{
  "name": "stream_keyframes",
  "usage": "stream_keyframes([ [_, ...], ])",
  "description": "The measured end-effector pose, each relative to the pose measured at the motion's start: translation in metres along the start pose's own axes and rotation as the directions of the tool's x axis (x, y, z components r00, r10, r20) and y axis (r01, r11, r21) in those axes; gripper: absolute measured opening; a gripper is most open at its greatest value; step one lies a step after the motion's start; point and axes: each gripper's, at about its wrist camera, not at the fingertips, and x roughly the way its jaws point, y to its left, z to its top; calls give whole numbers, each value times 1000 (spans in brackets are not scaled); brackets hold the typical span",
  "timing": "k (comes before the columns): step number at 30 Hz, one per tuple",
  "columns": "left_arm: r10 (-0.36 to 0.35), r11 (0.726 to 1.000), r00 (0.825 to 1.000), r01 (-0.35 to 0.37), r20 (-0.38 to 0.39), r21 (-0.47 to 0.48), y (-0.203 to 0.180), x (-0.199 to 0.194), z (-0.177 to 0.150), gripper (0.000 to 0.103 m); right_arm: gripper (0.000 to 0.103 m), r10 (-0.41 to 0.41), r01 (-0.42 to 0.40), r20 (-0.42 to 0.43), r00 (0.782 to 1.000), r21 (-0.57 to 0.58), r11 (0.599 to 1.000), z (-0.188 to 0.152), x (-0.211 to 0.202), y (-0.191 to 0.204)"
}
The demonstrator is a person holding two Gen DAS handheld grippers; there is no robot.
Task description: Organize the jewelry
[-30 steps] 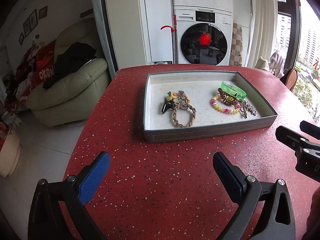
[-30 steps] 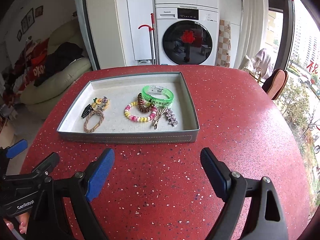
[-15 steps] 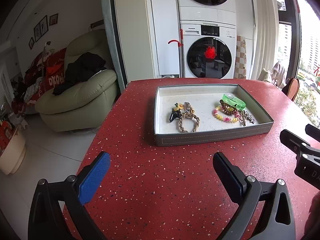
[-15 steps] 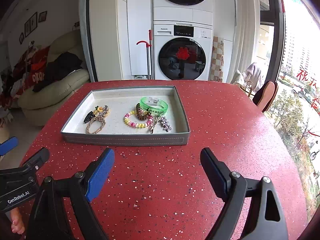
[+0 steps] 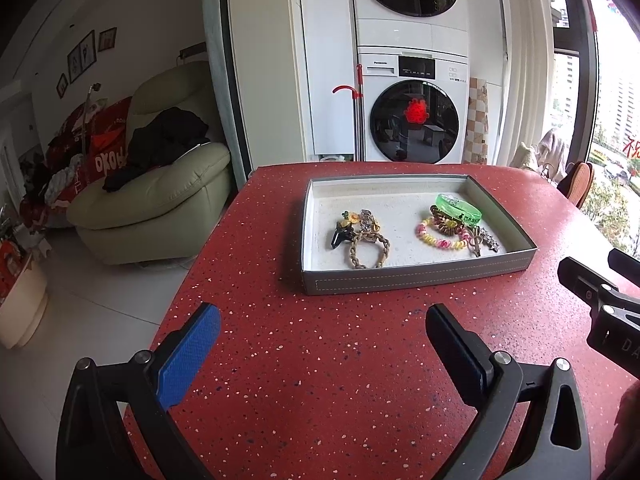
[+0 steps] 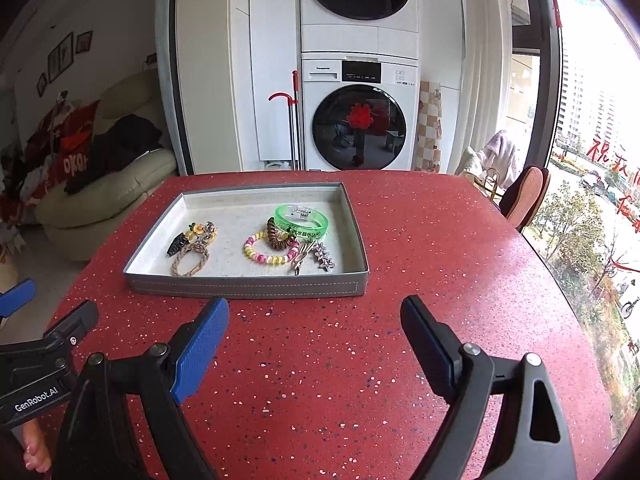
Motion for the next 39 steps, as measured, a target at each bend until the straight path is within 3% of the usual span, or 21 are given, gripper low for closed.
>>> stream_keyframes([
  [39, -7, 1000, 1000, 7, -2, -11, -1, 0, -2, 103, 90, 2, -2, 1, 1000, 3, 1000, 3, -3, 2],
])
